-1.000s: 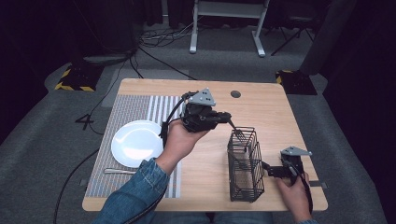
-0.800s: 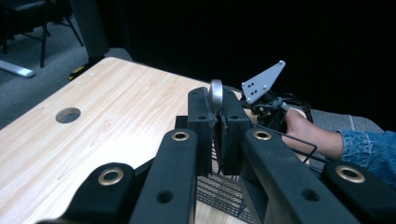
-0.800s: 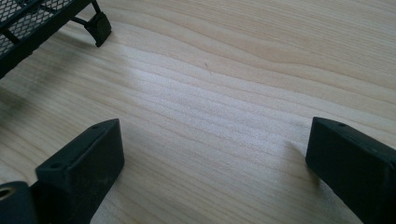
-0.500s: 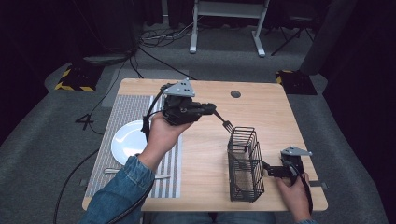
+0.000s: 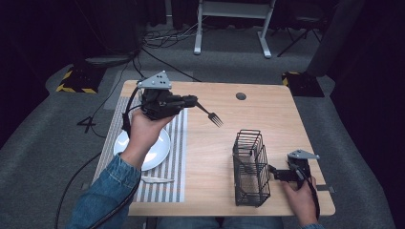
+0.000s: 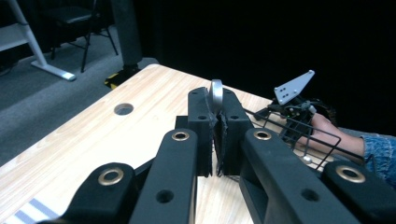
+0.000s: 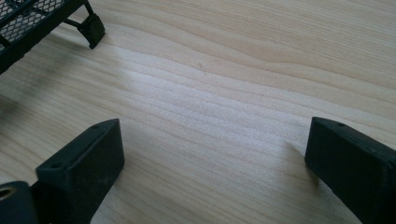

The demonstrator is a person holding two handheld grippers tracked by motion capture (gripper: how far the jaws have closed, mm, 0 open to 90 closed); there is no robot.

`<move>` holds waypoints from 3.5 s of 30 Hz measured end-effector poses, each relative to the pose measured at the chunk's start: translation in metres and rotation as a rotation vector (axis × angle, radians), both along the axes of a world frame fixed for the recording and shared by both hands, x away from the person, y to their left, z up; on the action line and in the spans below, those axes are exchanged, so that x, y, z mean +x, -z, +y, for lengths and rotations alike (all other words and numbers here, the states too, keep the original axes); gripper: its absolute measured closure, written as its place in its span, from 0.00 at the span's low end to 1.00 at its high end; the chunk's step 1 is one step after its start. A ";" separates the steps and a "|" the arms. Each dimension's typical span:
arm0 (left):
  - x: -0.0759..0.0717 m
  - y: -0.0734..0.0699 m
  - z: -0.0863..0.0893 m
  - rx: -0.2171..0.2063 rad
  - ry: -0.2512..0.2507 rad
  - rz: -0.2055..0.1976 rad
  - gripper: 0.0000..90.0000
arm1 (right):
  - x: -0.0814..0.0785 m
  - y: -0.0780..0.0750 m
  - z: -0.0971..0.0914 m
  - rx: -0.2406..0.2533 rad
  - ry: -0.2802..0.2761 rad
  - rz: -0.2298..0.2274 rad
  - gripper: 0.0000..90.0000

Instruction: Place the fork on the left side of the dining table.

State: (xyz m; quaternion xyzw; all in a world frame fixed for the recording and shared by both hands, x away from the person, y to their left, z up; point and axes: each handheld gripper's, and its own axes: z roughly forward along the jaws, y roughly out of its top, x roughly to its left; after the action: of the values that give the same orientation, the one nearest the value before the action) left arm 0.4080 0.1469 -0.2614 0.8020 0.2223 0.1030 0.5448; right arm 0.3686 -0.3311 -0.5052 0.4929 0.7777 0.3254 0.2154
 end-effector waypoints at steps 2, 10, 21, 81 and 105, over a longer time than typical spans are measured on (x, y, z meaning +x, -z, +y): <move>0.002 0.000 0.006 0.004 -0.005 -0.003 0.96 | 0.000 0.000 0.000 0.001 0.002 0.000 0.05; 0.010 0.004 0.028 -0.009 -0.032 -0.002 0.96 | 0.000 0.000 0.000 0.001 0.008 -0.001 0.05; 0.023 0.018 0.055 -0.016 -0.087 0.011 0.96 | 0.000 0.000 0.000 0.002 0.014 0.000 0.05; 0.100 0.128 0.134 -0.012 -0.202 0.136 0.96 | 0.000 0.000 0.000 0.003 0.018 0.000 0.05; 0.104 0.144 0.147 -0.010 -0.257 0.190 0.96 | 0.000 0.000 0.000 0.002 0.022 -0.001 0.05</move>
State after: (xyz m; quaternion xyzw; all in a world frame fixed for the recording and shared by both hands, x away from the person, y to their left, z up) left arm 0.5120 0.2934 -0.4053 0.7704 0.3740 0.0945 0.5076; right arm 0.3686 -0.3308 -0.5051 0.5014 0.7719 0.3241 0.2186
